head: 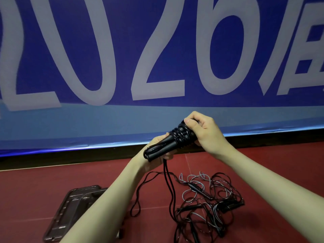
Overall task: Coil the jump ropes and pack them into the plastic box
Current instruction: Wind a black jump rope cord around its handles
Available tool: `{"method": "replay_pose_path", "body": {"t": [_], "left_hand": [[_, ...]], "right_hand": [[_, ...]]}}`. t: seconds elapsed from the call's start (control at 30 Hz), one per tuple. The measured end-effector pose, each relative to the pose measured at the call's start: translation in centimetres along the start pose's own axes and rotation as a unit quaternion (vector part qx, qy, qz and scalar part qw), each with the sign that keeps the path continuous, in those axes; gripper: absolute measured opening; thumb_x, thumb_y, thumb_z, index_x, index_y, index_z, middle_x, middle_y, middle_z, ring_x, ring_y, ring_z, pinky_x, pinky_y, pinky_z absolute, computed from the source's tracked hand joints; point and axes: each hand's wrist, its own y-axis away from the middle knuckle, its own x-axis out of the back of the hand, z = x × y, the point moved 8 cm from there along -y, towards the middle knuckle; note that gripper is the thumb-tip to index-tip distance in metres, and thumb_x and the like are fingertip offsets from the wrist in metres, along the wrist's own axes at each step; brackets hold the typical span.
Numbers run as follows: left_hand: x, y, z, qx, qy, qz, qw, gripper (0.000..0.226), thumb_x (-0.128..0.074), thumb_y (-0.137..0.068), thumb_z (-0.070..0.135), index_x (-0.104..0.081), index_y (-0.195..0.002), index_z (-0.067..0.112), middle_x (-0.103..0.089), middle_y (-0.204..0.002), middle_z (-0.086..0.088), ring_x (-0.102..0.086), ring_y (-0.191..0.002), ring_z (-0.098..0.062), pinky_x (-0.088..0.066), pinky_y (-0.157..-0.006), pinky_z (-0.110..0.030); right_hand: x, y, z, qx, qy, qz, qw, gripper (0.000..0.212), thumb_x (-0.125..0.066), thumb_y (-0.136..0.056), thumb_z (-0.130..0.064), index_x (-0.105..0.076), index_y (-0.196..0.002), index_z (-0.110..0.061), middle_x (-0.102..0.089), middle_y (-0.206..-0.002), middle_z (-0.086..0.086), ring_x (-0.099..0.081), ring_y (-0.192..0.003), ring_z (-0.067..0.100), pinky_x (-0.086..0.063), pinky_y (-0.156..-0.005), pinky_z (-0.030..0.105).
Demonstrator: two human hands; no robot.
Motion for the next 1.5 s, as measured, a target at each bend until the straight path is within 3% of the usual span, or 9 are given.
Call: {"method": "replay_pose_path", "body": {"t": [0.13,0.37,0.57,0.63,0.83,0.97,1.1,1.27,1.5], "left_hand": [[-1.8,-1.1,-0.1,-0.021,0.063,0.022,0.998,0.019,-0.046,-0.092,0.018,-0.041,-0.074,0.015,-0.036,-0.048,0.01,-0.026,-0.039,0.001,-0.017,-0.042,-0.013],[-4.5,-1.5,-1.1,-0.041,-0.134,0.155,0.978,0.025,-0.037,-0.103,0.019,-0.045,-0.079,0.015,-0.035,-0.055,0.005,-0.027,-0.044,-0.007,-0.023,-0.045,-0.021],[-5.9,-1.3,-2.2,-0.003,-0.425,0.104,0.899,0.014,-0.042,-0.102,0.023,-0.051,-0.106,0.013,-0.057,-0.079,-0.004,-0.049,-0.065,-0.017,-0.044,-0.065,-0.032],[-6.2,-0.9,-1.8,-0.018,-0.532,0.097,0.841,0.023,-0.039,-0.103,0.025,-0.05,-0.114,0.009,-0.062,-0.091,-0.012,-0.055,-0.071,-0.024,-0.048,-0.07,-0.036],[-8.2,-0.5,0.3,-0.082,-0.685,0.064,0.721,0.029,-0.033,-0.104,0.034,-0.047,-0.098,0.01,-0.058,-0.087,-0.013,-0.056,-0.075,-0.036,-0.042,-0.063,-0.039],[-9.4,-0.1,1.5,-0.114,-0.718,0.039,0.685,0.03,-0.035,-0.104,0.035,-0.037,-0.082,0.013,-0.048,-0.075,-0.007,-0.047,-0.068,-0.032,-0.032,-0.059,-0.035],[-8.4,0.0,3.6,-0.145,-0.743,0.068,0.65,0.03,-0.036,-0.102,0.038,-0.05,-0.092,0.014,-0.062,-0.095,-0.007,-0.057,-0.089,-0.035,-0.035,-0.063,-0.035],[-6.8,0.3,6.5,-0.188,-0.717,0.11,0.662,0.028,-0.044,-0.1,0.039,-0.063,-0.104,0.02,-0.068,-0.099,0.002,-0.059,-0.094,-0.028,-0.046,-0.071,-0.038],[-3.5,0.2,8.1,-0.173,-0.575,0.129,0.789,0.012,-0.06,-0.092,0.031,-0.069,-0.087,0.024,-0.066,-0.075,0.005,-0.058,-0.073,-0.016,-0.049,-0.069,-0.035]], "right_hand": [[1.3,-0.3,0.5,-0.005,-0.021,0.074,0.997,0.03,-0.051,-0.097,-0.028,-0.049,-0.073,-0.009,-0.044,-0.066,0.005,-0.041,-0.063,0.016,-0.036,-0.062,0.031],[4.8,-0.2,3.6,-0.092,-0.083,0.243,0.962,0.036,-0.049,-0.099,-0.022,-0.036,-0.066,-0.018,-0.029,-0.056,-0.003,-0.027,-0.052,0.014,-0.023,-0.048,0.027],[8.7,-0.2,4.8,-0.128,-0.073,0.333,0.931,0.032,-0.048,-0.095,-0.026,-0.037,-0.066,-0.019,-0.034,-0.061,0.0,-0.032,-0.058,0.02,-0.026,-0.051,0.033],[10.4,0.2,5.5,-0.14,-0.044,0.355,0.923,0.029,-0.047,-0.093,-0.027,-0.037,-0.067,-0.019,-0.034,-0.063,0.002,-0.033,-0.062,0.022,-0.027,-0.055,0.037],[10.8,1.4,6.4,-0.129,0.101,0.316,0.935,0.03,-0.044,-0.1,-0.022,-0.04,-0.072,-0.009,-0.036,-0.062,0.0,-0.031,-0.057,0.015,-0.026,-0.053,0.033],[9.7,1.2,5.2,-0.066,0.197,0.266,0.941,0.03,-0.045,-0.101,-0.021,-0.047,-0.076,-0.005,-0.042,-0.057,0.0,-0.037,-0.054,0.014,-0.028,-0.055,0.036],[8.8,0.7,5.1,-0.042,0.246,0.219,0.943,0.027,-0.046,-0.101,-0.024,-0.052,-0.082,-0.006,-0.046,-0.054,0.002,-0.039,-0.051,0.019,-0.032,-0.054,0.038],[7.9,0.2,4.5,-0.019,0.232,0.161,0.959,0.025,-0.048,-0.1,-0.024,-0.054,-0.082,-0.008,-0.042,-0.053,0.0,-0.035,-0.05,0.017,-0.029,-0.053,0.034],[5.6,0.1,2.1,0.025,0.156,0.061,0.985,0.019,-0.051,-0.099,-0.017,-0.057,-0.082,-0.011,-0.047,-0.061,-0.006,-0.039,-0.052,0.005,-0.032,-0.053,0.02]]}}
